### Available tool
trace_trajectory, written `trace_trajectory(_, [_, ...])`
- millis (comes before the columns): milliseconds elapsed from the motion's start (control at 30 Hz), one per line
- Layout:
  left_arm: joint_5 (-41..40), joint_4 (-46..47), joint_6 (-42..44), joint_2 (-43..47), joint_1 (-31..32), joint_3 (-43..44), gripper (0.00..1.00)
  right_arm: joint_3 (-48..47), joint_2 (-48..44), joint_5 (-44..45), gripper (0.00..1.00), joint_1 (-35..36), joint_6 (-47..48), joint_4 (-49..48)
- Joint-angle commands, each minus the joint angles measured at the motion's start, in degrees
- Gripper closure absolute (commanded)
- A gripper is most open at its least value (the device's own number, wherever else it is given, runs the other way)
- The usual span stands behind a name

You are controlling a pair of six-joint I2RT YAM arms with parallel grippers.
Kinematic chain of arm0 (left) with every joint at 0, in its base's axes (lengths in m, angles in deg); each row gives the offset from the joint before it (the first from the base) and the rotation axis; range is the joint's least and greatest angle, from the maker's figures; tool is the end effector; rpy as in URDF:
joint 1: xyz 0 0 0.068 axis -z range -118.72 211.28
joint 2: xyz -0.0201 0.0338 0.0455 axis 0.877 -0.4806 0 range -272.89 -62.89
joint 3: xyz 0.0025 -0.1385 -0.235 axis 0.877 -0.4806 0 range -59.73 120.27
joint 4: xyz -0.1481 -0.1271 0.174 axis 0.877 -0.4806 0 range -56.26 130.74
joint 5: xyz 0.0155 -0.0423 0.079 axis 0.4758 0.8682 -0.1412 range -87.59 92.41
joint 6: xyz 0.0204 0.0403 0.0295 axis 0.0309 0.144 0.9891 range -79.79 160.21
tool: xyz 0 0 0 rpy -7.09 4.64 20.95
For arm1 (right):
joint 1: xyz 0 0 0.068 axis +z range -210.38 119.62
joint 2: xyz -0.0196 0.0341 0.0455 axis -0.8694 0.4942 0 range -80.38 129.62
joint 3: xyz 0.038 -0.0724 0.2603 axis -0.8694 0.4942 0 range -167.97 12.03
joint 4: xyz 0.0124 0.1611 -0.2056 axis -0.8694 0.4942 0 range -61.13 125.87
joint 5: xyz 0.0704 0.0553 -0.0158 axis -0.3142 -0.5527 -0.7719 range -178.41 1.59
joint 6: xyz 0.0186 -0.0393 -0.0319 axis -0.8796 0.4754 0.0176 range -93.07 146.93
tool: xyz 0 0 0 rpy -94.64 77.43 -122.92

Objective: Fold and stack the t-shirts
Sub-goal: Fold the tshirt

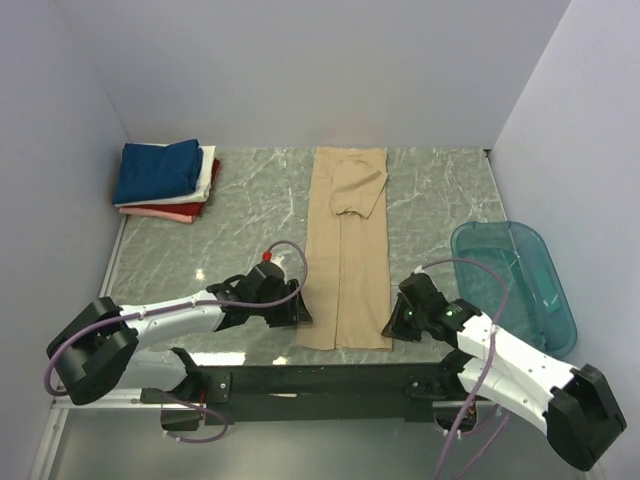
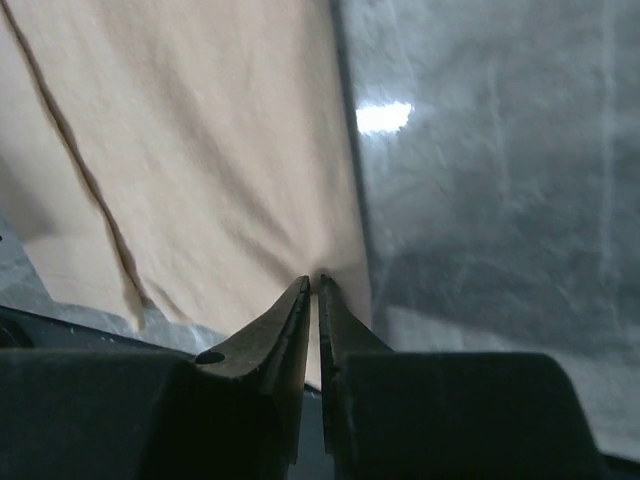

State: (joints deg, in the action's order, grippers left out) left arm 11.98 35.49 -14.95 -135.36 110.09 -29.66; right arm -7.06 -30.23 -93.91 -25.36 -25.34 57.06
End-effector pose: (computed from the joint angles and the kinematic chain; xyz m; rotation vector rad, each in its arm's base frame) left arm 0.1505 -0.1810 0.1637 -0.0611 2.6549 -0.9468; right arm 0.1189 0.0875 0.1471 0.3768 2.7263 0.6180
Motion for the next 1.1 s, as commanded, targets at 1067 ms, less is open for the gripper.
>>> trace_trajectory(1067, [1.6,-4.9,2.6,3.2,0.1,-4.8,0.53,-6.8,-8.1,1.5,0.79,6.0,-3.4,17.2])
